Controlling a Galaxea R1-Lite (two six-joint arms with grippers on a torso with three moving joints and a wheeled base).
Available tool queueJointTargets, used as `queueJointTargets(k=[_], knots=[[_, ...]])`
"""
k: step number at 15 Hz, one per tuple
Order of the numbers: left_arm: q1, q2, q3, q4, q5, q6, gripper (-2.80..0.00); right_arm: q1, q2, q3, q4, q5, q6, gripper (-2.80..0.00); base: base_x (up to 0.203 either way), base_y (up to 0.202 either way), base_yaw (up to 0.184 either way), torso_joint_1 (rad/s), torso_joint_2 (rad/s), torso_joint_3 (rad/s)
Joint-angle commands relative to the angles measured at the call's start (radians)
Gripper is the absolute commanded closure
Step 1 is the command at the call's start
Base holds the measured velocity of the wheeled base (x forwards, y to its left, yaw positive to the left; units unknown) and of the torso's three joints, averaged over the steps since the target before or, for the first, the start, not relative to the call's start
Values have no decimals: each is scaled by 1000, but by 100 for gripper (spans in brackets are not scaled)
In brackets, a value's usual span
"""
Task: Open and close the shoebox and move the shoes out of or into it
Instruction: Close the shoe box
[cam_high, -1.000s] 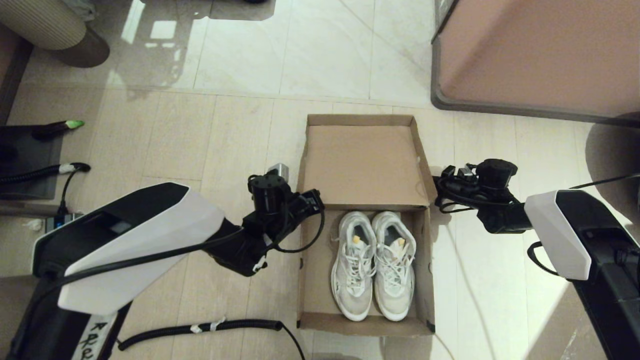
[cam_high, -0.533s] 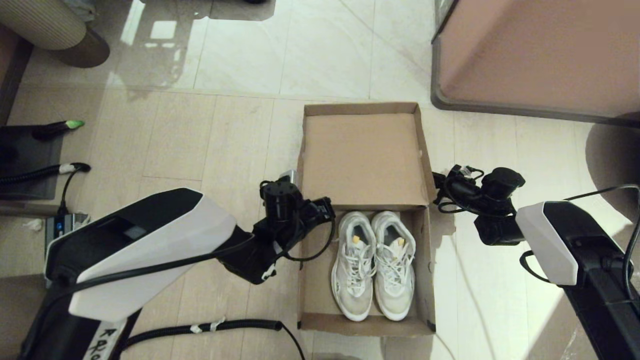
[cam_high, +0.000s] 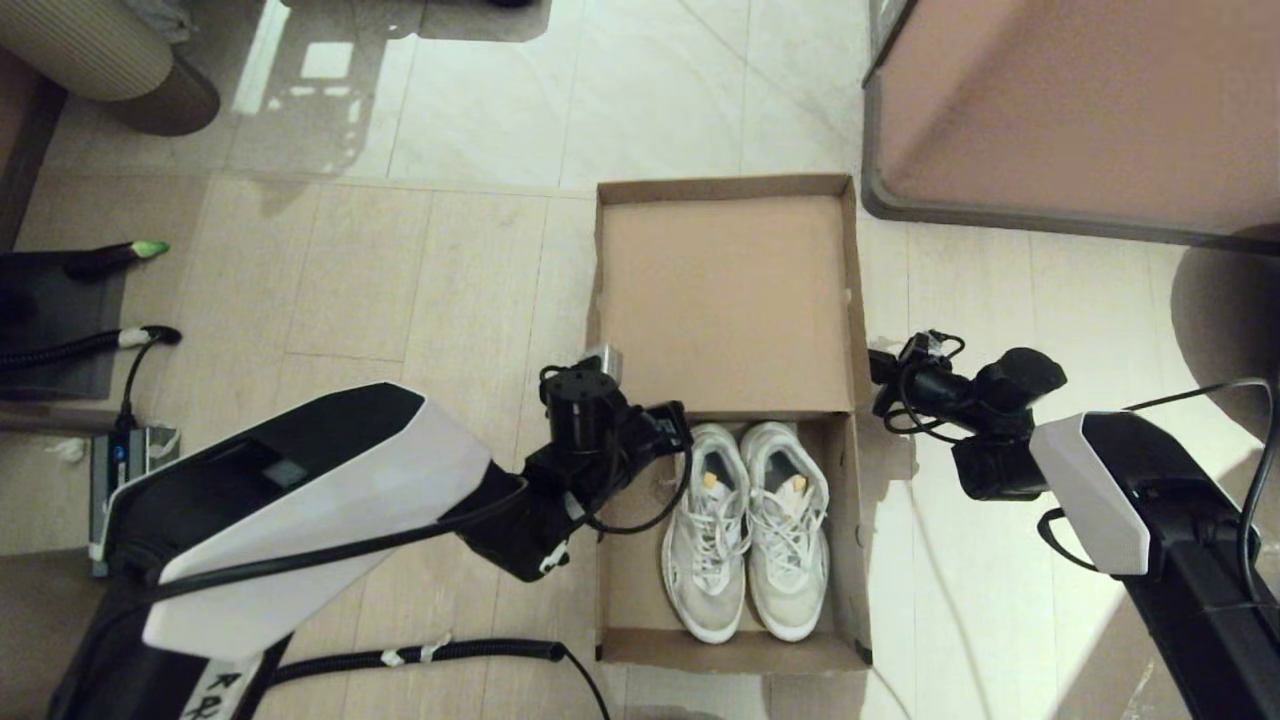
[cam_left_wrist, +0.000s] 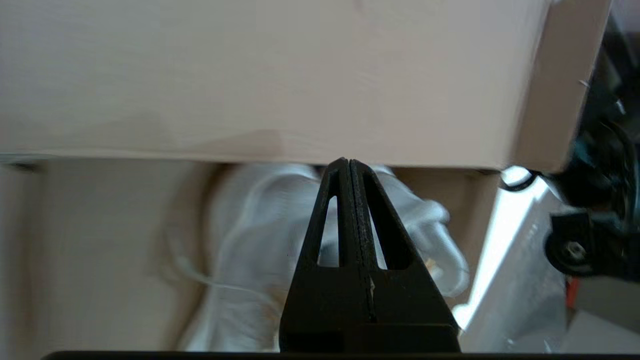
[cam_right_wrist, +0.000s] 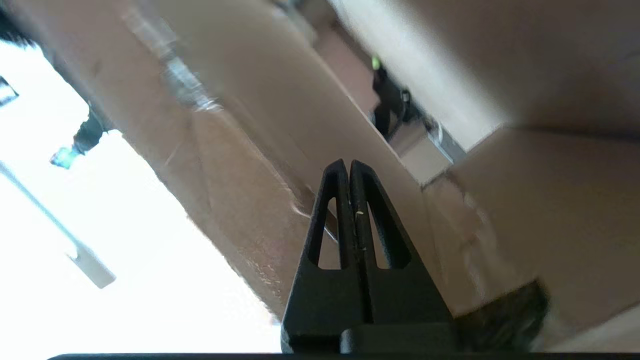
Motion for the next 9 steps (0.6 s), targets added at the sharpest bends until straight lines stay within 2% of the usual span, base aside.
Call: queueJointTargets(k=[1, 9], knots=[[-10, -3, 1, -6, 17, -3, 0, 2, -25, 0, -14, 26, 19, 0, 0, 0, 0, 0, 0, 0], [-48, 1, 19, -25, 26, -3, 0, 37, -40, -14, -54, 99, 19, 0, 0, 0, 0, 0, 0, 0]])
